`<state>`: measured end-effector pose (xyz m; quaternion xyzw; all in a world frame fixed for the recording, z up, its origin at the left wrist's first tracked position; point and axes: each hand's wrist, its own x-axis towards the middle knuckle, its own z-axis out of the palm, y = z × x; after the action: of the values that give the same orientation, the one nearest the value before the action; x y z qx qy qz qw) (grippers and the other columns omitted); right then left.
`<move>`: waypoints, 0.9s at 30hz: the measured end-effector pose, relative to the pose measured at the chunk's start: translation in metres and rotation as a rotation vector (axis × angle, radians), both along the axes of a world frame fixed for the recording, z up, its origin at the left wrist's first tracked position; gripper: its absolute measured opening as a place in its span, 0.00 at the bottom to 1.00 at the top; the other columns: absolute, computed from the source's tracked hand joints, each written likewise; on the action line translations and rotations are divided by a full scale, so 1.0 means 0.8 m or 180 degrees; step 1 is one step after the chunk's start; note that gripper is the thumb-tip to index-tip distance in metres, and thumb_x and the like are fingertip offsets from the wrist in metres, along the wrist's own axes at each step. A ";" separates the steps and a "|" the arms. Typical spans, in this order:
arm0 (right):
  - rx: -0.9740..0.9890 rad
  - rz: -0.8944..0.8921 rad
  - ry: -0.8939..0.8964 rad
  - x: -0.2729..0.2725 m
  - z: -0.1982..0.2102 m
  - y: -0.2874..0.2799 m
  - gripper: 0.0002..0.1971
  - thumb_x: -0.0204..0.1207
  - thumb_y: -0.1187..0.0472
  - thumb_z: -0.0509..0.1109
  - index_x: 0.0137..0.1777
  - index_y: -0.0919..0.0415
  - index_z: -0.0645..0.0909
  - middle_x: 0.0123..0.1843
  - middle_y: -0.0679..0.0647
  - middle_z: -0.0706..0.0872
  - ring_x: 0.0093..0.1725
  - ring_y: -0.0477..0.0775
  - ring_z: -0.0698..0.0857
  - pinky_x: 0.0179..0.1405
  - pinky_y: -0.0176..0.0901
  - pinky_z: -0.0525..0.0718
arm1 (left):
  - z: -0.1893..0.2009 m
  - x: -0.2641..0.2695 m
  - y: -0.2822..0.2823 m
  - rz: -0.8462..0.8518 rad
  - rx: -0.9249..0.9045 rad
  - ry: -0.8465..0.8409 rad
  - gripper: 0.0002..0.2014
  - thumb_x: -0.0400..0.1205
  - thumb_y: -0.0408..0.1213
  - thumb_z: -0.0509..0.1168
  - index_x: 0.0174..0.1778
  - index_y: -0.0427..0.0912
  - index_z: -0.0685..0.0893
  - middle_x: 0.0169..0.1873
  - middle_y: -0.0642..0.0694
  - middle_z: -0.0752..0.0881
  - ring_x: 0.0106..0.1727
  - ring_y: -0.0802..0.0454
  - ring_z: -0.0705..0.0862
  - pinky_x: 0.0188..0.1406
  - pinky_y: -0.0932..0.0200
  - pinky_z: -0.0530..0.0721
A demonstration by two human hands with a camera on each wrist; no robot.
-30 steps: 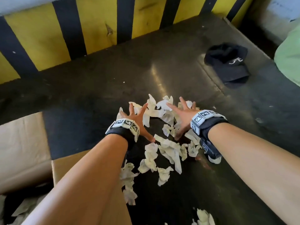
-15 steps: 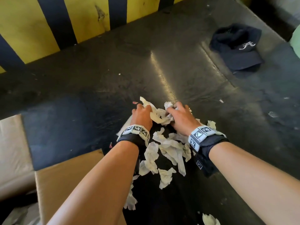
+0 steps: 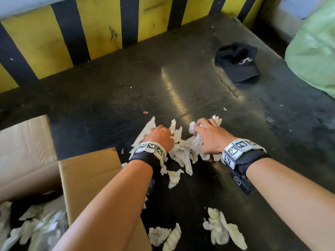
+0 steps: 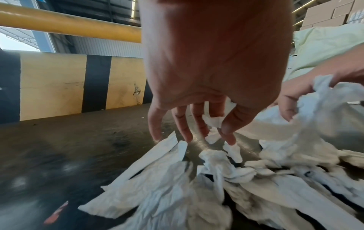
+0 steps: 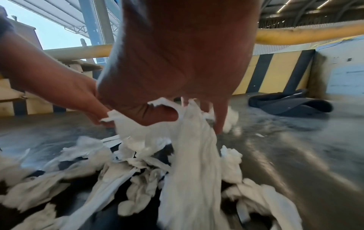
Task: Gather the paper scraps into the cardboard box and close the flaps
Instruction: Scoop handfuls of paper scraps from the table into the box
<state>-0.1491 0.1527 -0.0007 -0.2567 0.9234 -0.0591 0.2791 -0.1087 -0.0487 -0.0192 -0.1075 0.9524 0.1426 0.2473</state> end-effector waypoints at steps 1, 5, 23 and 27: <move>0.0044 0.0028 -0.0079 0.007 0.002 0.008 0.28 0.60 0.62 0.69 0.63 0.46 0.74 0.73 0.48 0.65 0.71 0.59 0.67 0.57 0.56 0.81 | 0.003 0.006 0.006 -0.0052 -0.0080 -0.0093 0.17 0.80 0.42 0.62 0.64 0.52 0.85 0.63 0.50 0.80 0.68 0.43 0.78 0.67 0.33 0.77; -0.0255 -0.0232 -0.0038 0.021 0.011 0.035 0.27 0.63 0.66 0.67 0.62 0.42 0.78 0.78 0.45 0.68 0.74 0.59 0.70 0.62 0.57 0.80 | 0.011 0.025 0.018 0.0041 -0.0188 -0.0120 0.15 0.78 0.40 0.62 0.58 0.53 0.88 0.60 0.50 0.84 0.63 0.43 0.81 0.65 0.34 0.77; -0.0191 -0.0398 -0.0494 0.024 -0.056 0.037 0.73 0.49 0.34 0.87 0.78 0.21 0.29 0.86 0.49 0.22 0.85 0.78 0.37 0.77 0.84 0.53 | -0.052 0.043 0.043 0.0041 0.0215 -0.0448 0.71 0.52 0.74 0.79 0.79 0.77 0.32 0.84 0.45 0.27 0.83 0.22 0.34 0.68 0.12 0.64; -0.0022 -0.0322 -0.0430 0.023 -0.081 0.019 0.68 0.56 0.38 0.86 0.83 0.27 0.35 0.88 0.47 0.29 0.85 0.75 0.30 0.80 0.80 0.52 | -0.066 0.033 0.047 -0.0039 0.0283 -0.0367 0.66 0.59 0.65 0.82 0.82 0.71 0.41 0.86 0.43 0.32 0.84 0.24 0.38 0.70 0.12 0.62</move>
<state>-0.1304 0.1681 -0.0653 -0.2062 0.9141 -0.0936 0.3365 -0.0820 -0.0113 -0.0721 -0.0987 0.9299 0.1769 0.3071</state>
